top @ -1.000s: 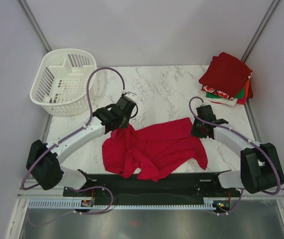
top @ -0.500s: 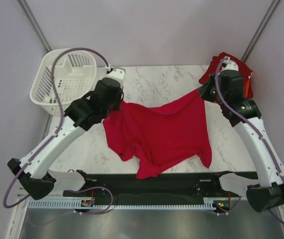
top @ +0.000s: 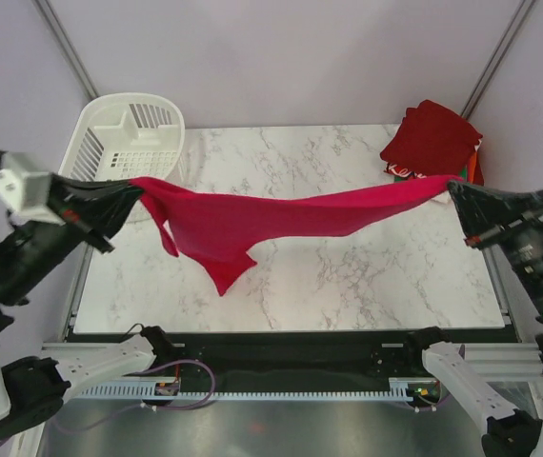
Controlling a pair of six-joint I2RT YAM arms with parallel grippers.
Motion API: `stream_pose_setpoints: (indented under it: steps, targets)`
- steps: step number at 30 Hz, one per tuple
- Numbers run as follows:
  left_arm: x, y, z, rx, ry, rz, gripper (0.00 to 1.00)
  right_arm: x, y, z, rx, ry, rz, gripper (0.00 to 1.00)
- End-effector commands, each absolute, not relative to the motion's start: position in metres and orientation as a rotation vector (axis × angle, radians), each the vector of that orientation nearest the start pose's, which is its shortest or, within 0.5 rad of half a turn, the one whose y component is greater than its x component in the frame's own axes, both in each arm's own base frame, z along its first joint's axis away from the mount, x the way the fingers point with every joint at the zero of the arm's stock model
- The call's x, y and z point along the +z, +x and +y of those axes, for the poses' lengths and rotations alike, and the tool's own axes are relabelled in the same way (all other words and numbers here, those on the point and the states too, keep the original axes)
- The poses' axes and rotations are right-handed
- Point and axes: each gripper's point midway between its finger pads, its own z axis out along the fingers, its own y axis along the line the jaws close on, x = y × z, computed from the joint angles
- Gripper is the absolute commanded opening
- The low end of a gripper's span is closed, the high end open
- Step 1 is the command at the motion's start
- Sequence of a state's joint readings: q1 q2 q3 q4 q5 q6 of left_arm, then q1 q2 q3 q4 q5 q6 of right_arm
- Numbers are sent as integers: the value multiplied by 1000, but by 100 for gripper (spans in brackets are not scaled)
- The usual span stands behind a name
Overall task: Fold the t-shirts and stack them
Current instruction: Flatten the tshirt out
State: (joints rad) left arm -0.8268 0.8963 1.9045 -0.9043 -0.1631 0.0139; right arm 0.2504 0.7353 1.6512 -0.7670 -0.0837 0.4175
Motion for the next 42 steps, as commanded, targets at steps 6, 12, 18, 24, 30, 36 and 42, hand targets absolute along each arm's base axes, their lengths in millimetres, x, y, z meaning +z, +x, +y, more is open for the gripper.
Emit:
stream_pose_setpoints:
  steps: [6,12,18,24,30,36,42]
  targets:
    - [616,48,-100,-698,715,1012,2,609,44,56,652,-82,1052,0]
    - [612,101,-101,-508,625,1109,2,605,93,27,500,111,1122,0]
    - [575,218,-134,-235,600,1301,3,553,215,28,335,258,1377,0]
    - [502,356,-169,0,713,1485,4,465,348,39,141,344,1615,0]
    - [336,533,-172,226,797,1824,9,311,483,32,-73,491,1877,0]
    - [237,617,-188,266,543,1956,100,219,548,-1,-413,663,2040,86]
    - [270,595,-203,208,532,1912,100,261,550,19,-235,633,1975,94]
